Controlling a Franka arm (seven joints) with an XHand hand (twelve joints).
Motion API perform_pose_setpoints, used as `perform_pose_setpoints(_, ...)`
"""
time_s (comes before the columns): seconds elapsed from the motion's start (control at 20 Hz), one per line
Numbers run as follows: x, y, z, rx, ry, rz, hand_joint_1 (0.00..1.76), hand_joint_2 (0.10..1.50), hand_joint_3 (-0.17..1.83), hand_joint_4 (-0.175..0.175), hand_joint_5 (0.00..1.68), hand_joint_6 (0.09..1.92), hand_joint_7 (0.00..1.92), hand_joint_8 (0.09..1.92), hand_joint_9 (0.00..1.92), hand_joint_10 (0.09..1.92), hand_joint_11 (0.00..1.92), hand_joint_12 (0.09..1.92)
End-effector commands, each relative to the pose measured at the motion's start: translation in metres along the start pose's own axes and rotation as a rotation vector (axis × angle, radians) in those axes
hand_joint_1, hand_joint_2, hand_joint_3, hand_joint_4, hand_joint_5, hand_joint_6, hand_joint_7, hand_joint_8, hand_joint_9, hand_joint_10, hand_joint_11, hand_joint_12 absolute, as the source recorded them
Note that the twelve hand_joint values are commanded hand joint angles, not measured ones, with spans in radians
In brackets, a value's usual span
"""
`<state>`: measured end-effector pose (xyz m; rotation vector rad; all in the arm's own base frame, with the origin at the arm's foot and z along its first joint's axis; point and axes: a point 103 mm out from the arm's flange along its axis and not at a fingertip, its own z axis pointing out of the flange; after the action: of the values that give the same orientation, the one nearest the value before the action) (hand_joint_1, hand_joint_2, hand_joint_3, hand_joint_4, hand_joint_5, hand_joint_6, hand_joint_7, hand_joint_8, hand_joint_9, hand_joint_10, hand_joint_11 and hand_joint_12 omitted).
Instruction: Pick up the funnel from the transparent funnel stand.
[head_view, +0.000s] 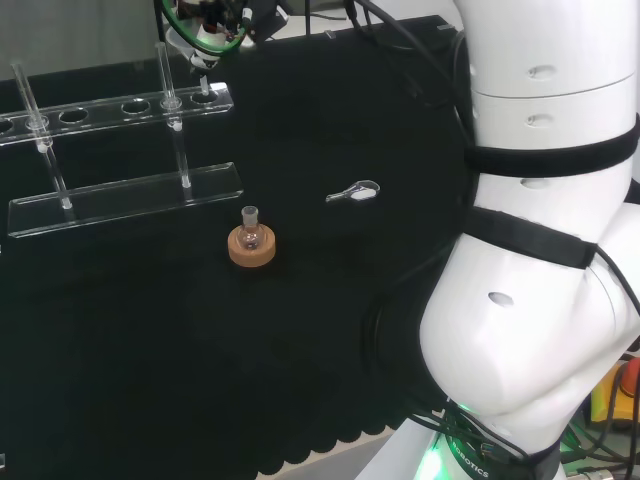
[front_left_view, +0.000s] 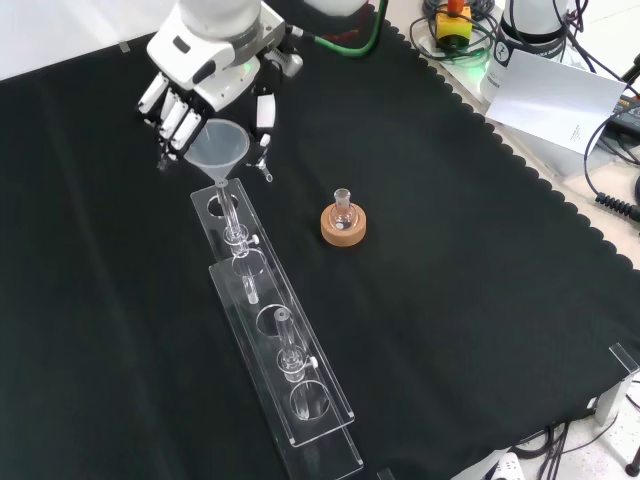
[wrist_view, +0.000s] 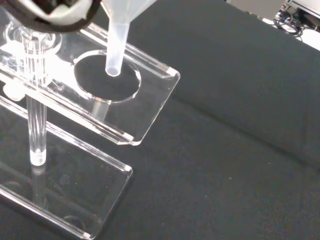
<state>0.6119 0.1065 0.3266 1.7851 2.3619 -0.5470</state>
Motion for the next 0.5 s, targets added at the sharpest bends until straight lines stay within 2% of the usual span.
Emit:
perform_pose_setpoints(0.05,-0.005,-0.032,-0.021,-0.009,-0.020,0.037,0.85,0.68,0.54,-0.051,0.58,0.12,0.68,0.83,0.89,0.65,0.42,1.30)
perform_pose_setpoints(0.5,-0.012,-0.088,-0.036,-0.018,-0.002,0.082,0.85,0.67,0.55,-0.050,0.58,0.13,0.68,0.83,0.88,0.65,0.42,1.30)
